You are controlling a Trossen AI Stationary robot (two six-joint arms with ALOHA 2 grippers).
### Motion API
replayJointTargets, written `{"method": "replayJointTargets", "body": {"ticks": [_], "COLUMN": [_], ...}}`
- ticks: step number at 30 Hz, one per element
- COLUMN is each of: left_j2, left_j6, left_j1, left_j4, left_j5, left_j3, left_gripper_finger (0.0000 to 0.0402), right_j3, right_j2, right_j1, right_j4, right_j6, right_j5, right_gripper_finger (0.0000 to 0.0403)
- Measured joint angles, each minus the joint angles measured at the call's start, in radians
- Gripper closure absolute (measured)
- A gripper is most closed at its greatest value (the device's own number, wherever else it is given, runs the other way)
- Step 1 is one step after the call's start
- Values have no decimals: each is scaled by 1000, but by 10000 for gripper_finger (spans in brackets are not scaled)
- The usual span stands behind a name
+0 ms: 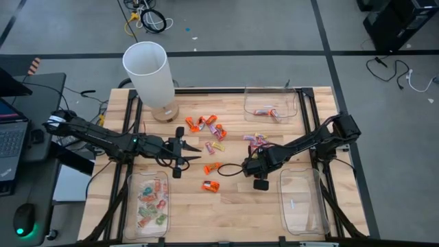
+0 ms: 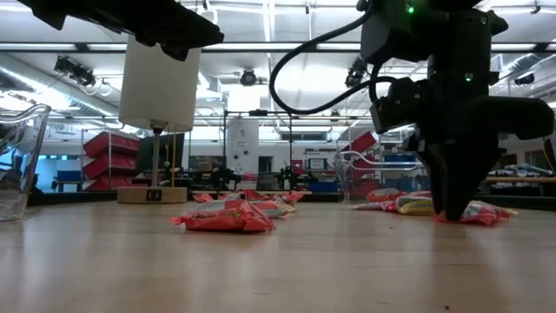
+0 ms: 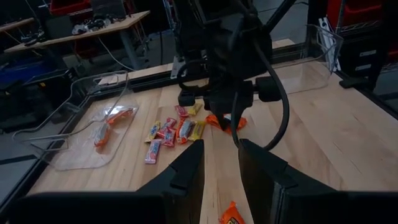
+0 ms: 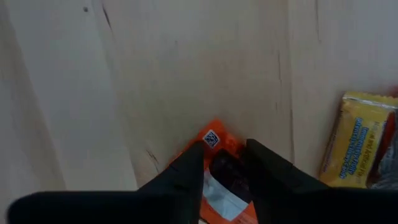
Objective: Sort candy
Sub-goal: Put the small orange chocolate bar into the top right transparent bin
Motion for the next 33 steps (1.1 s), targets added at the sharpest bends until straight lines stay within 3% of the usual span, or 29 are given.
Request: {"method": "replayJointTargets", "body": {"ticks": [8,15,21,29,33], "left_j2": [0,0,0,78,172], "left_j6": [0,0,0,30,76], "left_j1": [0,0,0,0,-1], "left_j4": [-2,-1,10,115,264], "left_j5": [0,0,35,194,233], "left_j3": [0,0,0,0,0], "left_gripper_finger": [300,300,300,300,300], "right_j3": [4,-2,-2,-2,-1], "right_j2": [26,-5,-116,-276,-300], "right_j1": [-1,-1,1,11,14], "right_j4": [0,11,89,461,739], "right_j6": [-1,1,9,-161,-286], "right_j5": [-8,-4,26,38,-55], "right_gripper_finger": [395,401,403,403,403]}}
